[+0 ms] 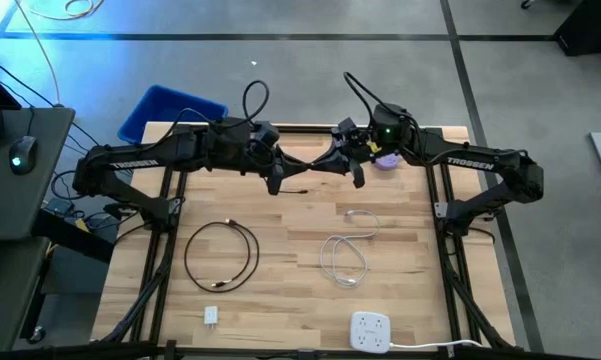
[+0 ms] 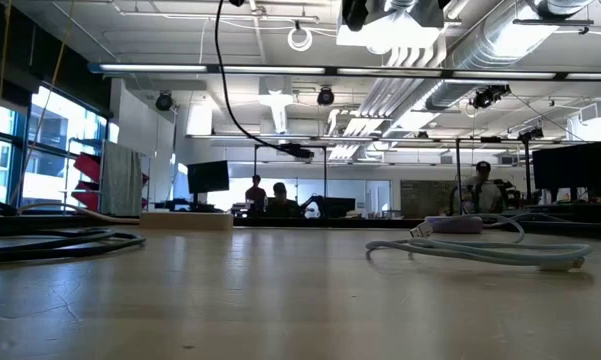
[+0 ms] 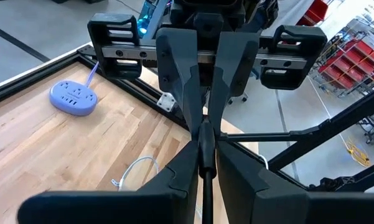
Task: Insert USB
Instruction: Insert the top black charger cable into the top white outlet extension
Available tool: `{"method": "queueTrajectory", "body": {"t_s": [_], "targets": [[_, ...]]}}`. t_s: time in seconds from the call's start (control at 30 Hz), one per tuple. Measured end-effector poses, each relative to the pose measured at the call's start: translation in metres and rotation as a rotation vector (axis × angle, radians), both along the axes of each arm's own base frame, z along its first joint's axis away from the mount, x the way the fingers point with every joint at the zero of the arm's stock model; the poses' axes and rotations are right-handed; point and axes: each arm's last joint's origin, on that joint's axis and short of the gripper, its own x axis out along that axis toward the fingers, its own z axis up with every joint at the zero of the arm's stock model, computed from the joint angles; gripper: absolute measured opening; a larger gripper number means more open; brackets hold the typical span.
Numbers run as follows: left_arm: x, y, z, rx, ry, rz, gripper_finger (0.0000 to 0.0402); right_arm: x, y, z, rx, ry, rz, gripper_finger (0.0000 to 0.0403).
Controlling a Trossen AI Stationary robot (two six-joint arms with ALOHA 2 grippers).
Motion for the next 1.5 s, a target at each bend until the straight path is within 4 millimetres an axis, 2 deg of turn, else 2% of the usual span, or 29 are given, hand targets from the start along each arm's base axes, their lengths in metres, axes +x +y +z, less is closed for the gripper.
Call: {"method": "queueTrajectory", "body": {"t_s": [0.17, 0.5, 0.6, 0.73, 0.87, 1.0, 1.13, 1.33, 1.5], "targets": [[0.000, 0.000, 0.000, 0.015, 0.002, 0.011, 0.0008, 0.000, 0.000, 0.000, 0.001, 0.000, 0.002, 0.0000], [-0.001, 0.001, 0.002, -0.034, -0.014, 0.055, 0.0002, 0.000, -0.001, 0.000, 0.025, 0.008, -0.023, 0.0019], [-0.004, 0.006, 0.004, -0.066, -0.026, 0.091, 0.0002, -0.002, -0.008, -0.003, 0.054, 0.042, -0.047, 0.0046], [-0.011, 0.015, 0.018, -0.094, -0.032, 0.124, 0.0001, -0.008, -0.023, -0.006, 0.077, 0.091, -0.102, 0.0107], [-0.022, 0.030, 0.033, -0.090, -0.012, 0.176, 0.0001, -0.020, -0.036, 0.003, 0.049, 0.164, -0.156, 0.0172], [-0.031, 0.056, 0.039, -0.110, 0.046, 0.221, 0.0000, -0.041, -0.041, 0.016, -0.009, 0.262, -0.223, 0.0215], [-0.027, 0.091, 0.029, -0.155, 0.187, 0.214, 0.0000, -0.060, -0.039, 0.024, -0.054, 0.347, -0.296, 0.0225], [-0.023, 0.152, 0.000, -0.192, 0.509, 0.250, 0.0000, -0.075, -0.033, 0.017, -0.013, 0.494, -0.345, 0.0217], [-0.021, 0.193, -0.045, -0.334, 0.776, 0.275, 0.0000, -0.082, -0.030, 0.006, 0.019, 0.633, -0.326, 0.0206]]}}
